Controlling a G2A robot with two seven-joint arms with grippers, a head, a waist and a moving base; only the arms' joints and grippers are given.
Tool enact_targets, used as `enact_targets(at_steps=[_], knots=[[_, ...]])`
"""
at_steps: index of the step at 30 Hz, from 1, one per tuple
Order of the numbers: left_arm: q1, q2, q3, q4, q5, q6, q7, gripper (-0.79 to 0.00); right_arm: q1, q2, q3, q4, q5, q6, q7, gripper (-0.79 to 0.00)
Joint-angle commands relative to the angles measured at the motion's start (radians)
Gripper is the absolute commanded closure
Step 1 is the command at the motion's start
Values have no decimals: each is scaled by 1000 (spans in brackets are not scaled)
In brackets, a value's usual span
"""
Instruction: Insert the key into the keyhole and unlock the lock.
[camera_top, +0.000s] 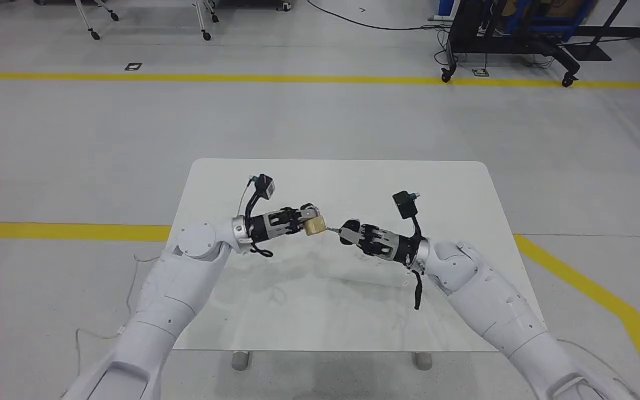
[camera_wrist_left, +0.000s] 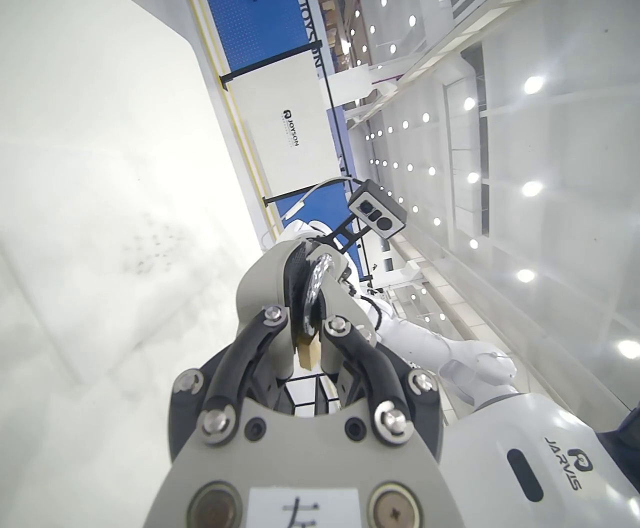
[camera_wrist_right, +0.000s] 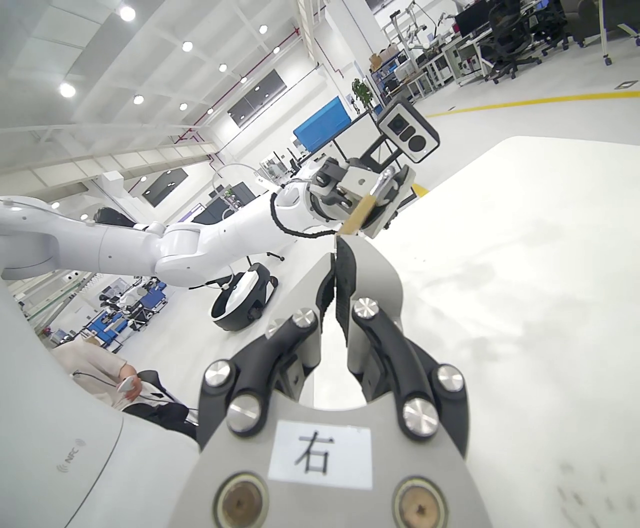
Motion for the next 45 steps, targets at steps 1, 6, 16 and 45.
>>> enact_targets(at_steps=[1,6,16,45], knots=[[1,0,-1,-2,0,0,0,0,0,0,0,0,0,0,0,0],[12,1,4,-12,18,38,22,0,-2,0,1,-1,0,7,-3,0],[42,-17,-4,6,-276,305,-87,0,-74,-13,69,-108,130,184,-215,0],[26,-25,33,-51,-182,567,206,0,-322,26,216,-458,391,706,-144,0]])
